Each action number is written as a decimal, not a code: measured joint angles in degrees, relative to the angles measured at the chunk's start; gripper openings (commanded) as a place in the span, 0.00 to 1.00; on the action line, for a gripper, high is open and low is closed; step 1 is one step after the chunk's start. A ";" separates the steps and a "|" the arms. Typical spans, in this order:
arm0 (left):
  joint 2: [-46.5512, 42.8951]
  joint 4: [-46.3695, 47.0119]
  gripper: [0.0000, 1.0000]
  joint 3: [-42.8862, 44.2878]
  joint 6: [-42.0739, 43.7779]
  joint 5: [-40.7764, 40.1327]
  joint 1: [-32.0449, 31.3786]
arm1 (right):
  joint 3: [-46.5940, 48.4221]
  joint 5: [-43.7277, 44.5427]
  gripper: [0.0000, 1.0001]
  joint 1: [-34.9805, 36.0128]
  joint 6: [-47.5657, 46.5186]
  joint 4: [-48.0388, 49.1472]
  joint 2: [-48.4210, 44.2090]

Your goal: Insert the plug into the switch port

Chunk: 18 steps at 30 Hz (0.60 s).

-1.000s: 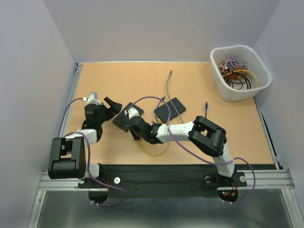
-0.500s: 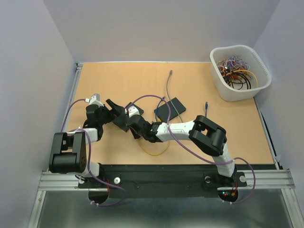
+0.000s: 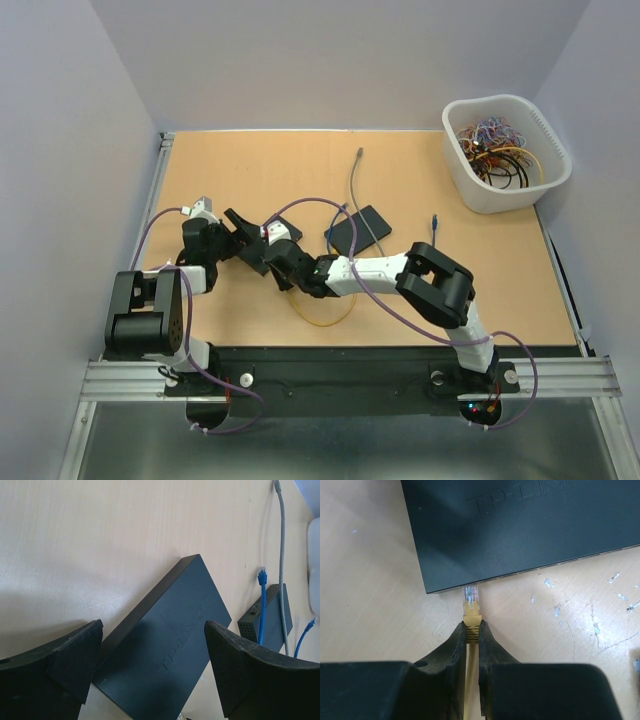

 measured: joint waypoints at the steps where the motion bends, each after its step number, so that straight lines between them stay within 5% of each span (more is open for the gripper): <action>1: 0.02 -0.04 0.93 0.02 0.00 0.02 0.00 | 0.04 -0.09 0.00 0.00 0.13 -0.02 0.07; 18: 0.15 -0.02 0.89 0.07 0.20 0.17 -0.07 | 0.81 0.11 0.00 0.02 0.74 -0.46 0.85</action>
